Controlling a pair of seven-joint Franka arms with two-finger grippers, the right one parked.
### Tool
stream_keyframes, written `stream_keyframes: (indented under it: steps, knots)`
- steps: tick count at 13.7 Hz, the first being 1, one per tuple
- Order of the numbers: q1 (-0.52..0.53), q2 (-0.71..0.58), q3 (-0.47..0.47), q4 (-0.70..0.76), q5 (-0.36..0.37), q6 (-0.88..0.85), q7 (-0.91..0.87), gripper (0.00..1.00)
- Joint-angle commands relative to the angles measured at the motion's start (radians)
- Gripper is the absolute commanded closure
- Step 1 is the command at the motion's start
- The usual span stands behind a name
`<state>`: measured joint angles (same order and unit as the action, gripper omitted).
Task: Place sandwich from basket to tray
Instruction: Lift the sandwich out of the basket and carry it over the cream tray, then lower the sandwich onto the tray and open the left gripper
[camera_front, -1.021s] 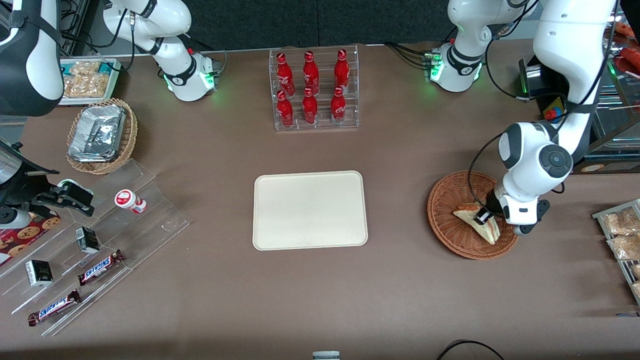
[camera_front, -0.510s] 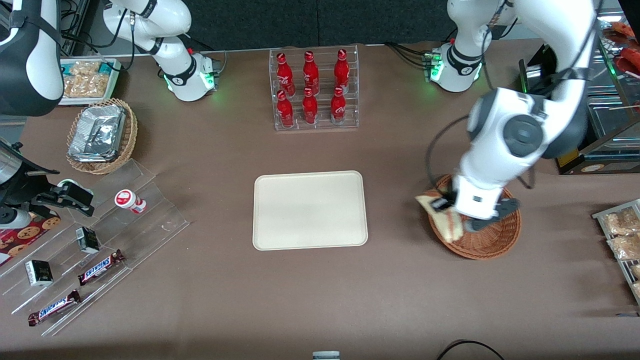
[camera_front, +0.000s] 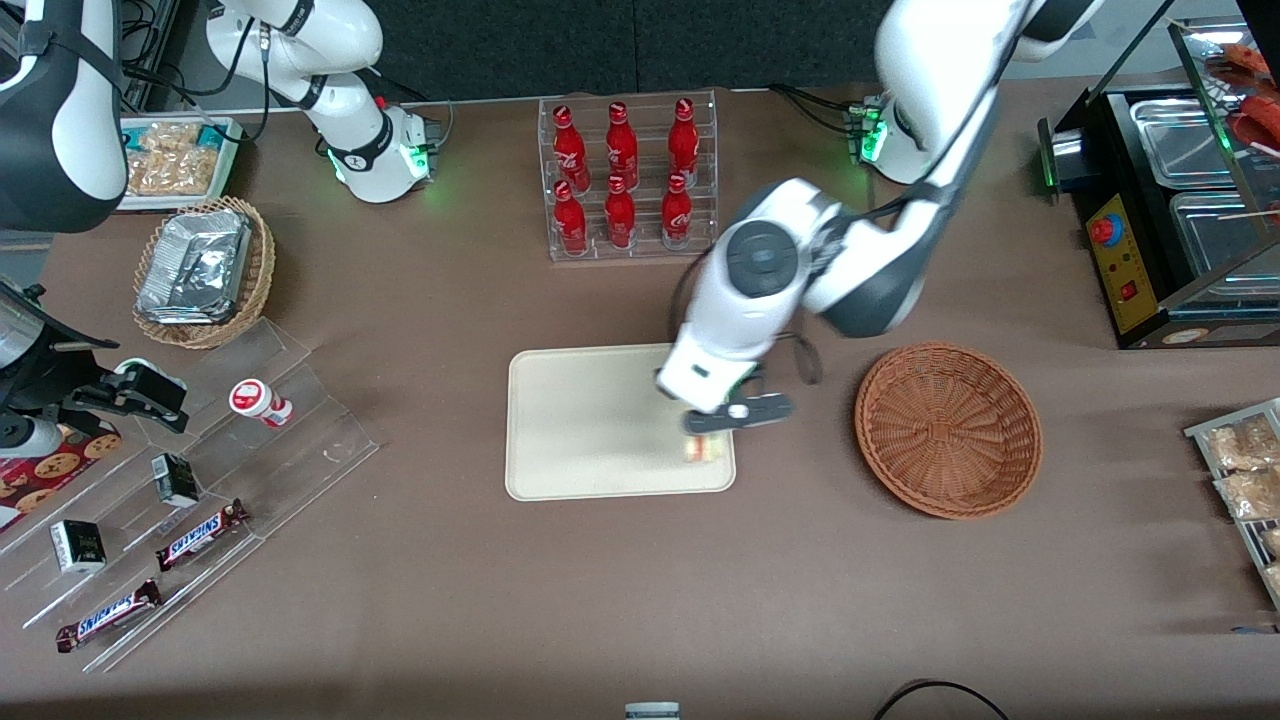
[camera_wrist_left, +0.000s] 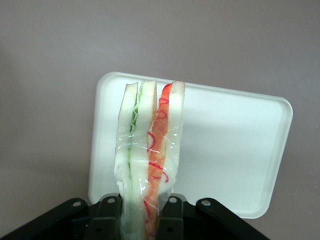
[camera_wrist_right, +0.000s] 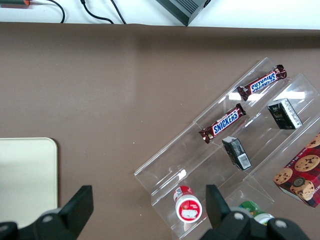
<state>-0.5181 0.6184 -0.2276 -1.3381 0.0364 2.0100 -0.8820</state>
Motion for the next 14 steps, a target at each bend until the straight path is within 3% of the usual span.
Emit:
stream_keyframes:
  steps: [1,5,8,9,10,11,14]
  knots:
    - [-0.085,0.167,0.020,0.187,0.034,-0.008,-0.018,0.93]
    - [-0.137,0.303,0.021,0.200,0.085,0.120,-0.026,0.88]
    - [-0.157,0.362,0.019,0.200,0.163,0.144,-0.041,0.86]
    - [-0.163,0.369,0.020,0.200,0.166,0.156,-0.058,0.78]
    - [-0.163,0.371,0.021,0.200,0.168,0.161,-0.060,0.53]
    - [-0.163,0.370,0.021,0.200,0.168,0.159,-0.060,0.01]
    - [-0.151,0.331,0.019,0.203,0.154,0.118,-0.081,0.00]
